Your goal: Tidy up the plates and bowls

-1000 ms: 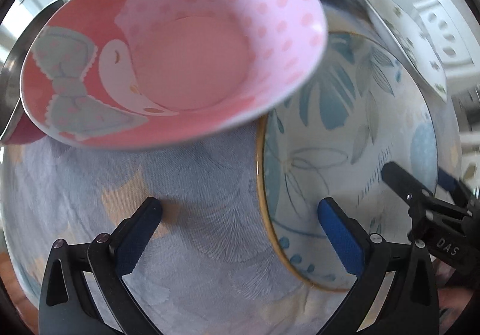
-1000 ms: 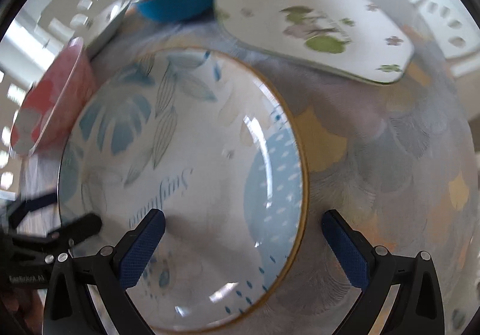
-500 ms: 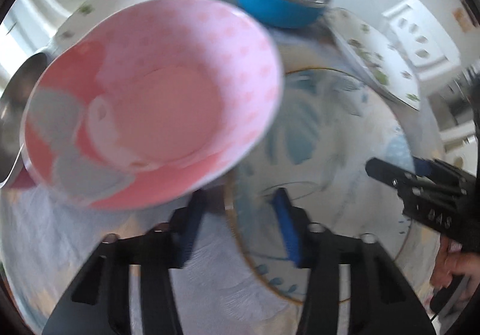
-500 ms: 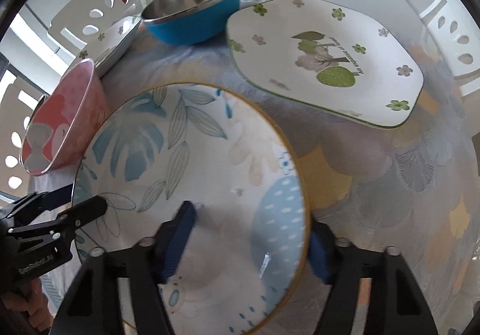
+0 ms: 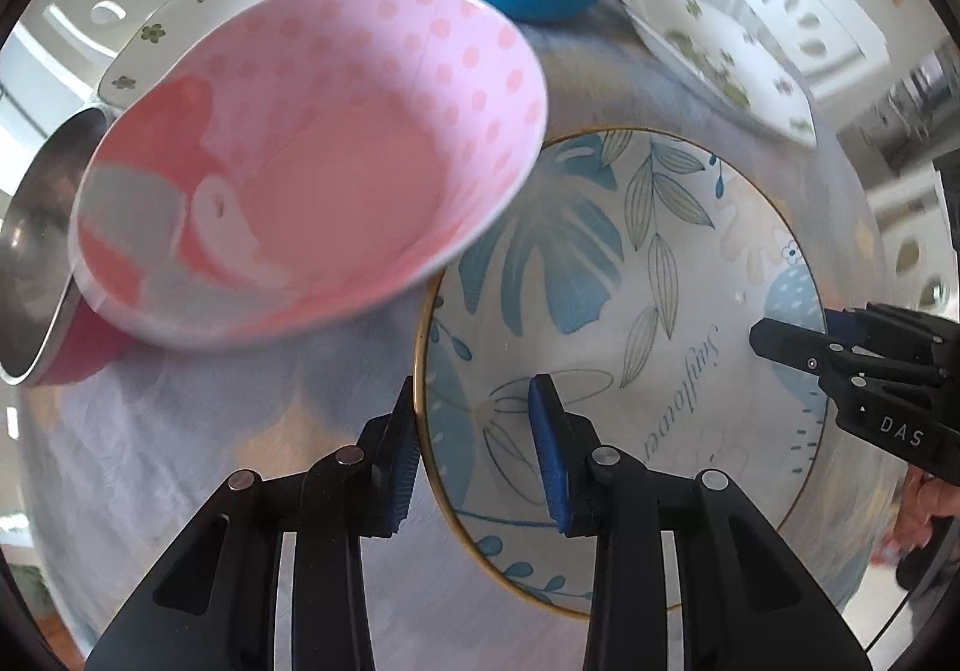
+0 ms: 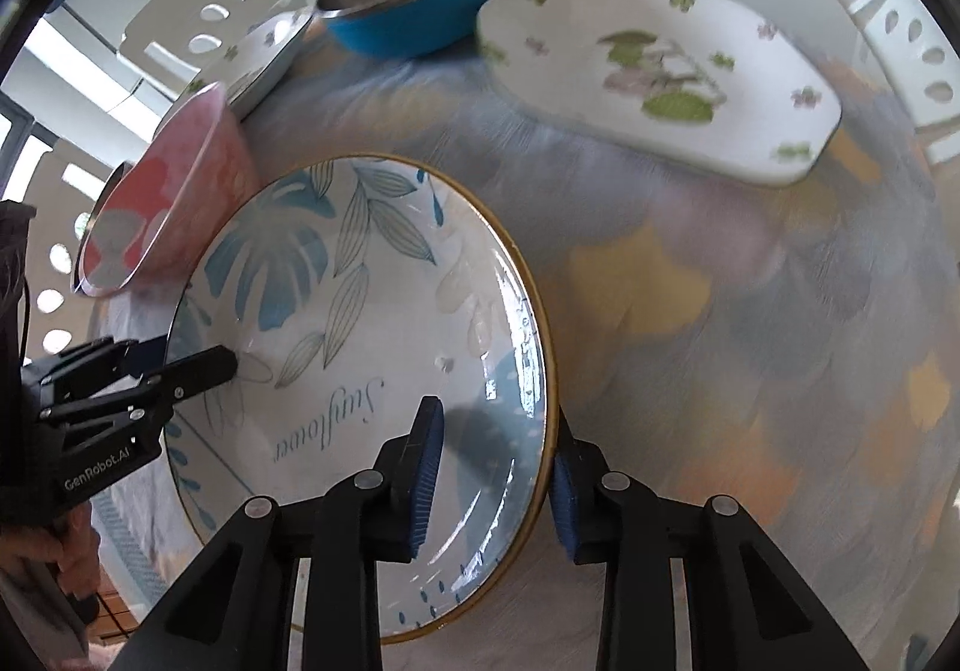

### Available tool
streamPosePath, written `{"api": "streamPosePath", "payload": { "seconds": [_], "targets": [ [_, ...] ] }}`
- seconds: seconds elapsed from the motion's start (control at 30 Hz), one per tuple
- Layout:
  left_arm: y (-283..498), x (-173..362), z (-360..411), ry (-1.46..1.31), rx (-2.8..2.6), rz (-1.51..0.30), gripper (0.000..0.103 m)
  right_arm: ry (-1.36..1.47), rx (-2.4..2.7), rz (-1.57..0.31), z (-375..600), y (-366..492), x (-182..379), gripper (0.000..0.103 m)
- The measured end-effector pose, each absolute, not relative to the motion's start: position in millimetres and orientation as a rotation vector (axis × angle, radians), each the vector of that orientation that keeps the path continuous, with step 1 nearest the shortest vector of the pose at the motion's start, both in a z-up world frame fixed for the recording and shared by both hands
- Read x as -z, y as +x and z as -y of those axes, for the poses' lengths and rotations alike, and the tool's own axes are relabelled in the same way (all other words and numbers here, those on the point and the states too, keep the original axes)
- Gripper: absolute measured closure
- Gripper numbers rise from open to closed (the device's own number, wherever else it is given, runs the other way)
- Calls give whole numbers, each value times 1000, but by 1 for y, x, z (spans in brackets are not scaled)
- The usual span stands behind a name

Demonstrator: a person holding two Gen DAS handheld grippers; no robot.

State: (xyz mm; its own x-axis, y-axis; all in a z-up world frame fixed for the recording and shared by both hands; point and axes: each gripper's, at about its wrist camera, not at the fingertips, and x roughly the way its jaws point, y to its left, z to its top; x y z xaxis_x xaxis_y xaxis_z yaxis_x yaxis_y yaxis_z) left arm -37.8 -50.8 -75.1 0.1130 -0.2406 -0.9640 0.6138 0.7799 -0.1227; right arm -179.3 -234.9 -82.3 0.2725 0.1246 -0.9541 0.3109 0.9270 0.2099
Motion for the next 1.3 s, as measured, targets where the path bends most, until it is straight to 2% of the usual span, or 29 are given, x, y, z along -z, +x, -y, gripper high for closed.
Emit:
{"api": "streamPosePath", "payload": {
  "seconds": [0.3,0.5,0.63,1.0,1.17,1.3],
  "targets": [
    [-47,74,0,438,645,-1350,71,482,127,-1343,166,-211,88,72],
    [-59,73,-32,546,725,-1294,70,502,164,-1365,126,-216,89,72],
    [-75,75,-48,586,764,-1311,62,623,234,-1355,117,-221,91,72],
    [-43,83,-47,445,703,-1472,52,669,170,-1369,113,-248,96,74],
    [-42,84,-43,434,684,-1460,44,643,175,-1395,113,-244,96,74],
    [-37,84,-38,404,698,-1390,42,658,165,-1405,110,-235,98,74]
  ]
}}
